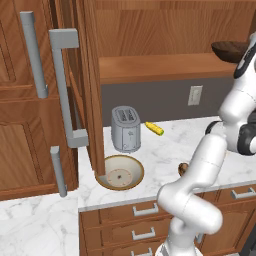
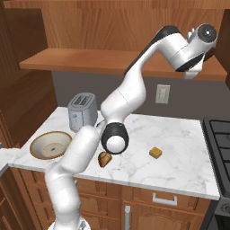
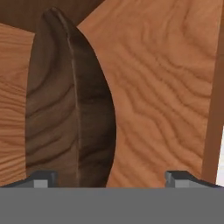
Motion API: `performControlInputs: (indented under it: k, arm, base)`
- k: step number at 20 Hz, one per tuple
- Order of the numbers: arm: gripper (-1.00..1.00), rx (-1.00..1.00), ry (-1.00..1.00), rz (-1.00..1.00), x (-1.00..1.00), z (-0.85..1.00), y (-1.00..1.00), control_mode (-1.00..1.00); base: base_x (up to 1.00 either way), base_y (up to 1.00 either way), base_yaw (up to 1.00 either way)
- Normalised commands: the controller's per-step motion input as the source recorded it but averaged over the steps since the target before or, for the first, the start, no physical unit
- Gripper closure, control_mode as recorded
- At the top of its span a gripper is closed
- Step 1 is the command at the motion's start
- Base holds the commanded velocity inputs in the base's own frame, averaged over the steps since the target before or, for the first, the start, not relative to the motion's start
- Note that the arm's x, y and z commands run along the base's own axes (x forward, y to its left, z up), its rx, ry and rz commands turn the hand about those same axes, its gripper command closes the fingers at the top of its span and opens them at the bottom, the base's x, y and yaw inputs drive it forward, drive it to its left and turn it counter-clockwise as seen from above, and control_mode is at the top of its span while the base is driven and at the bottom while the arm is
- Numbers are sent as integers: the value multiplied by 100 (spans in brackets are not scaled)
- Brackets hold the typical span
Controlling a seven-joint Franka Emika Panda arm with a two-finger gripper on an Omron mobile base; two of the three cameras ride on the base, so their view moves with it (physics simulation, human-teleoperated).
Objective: Pick both bowls and place them on the counter. Then place the bread in one bowl and place the cake in the other bowl.
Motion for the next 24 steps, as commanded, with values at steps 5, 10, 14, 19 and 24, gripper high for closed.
performControlInputs:
  k: [5,10,14,19,24]
  arm:
    - [-100,4,1,3,36,-10,10,-100]
    - [-100,3,0,3,40,0,0,-100]
    - [-100,1,4,2,37,5,-5,-100]
    - [100,0,14,0,38,4,-1,-100]
    - [100,2,19,6,6,0,-10,-100]
  base:
    - [0,0,0]
    - [0,0,0]
    - [0,0,0]
    - [0,0,0]
    - [0,0,0]
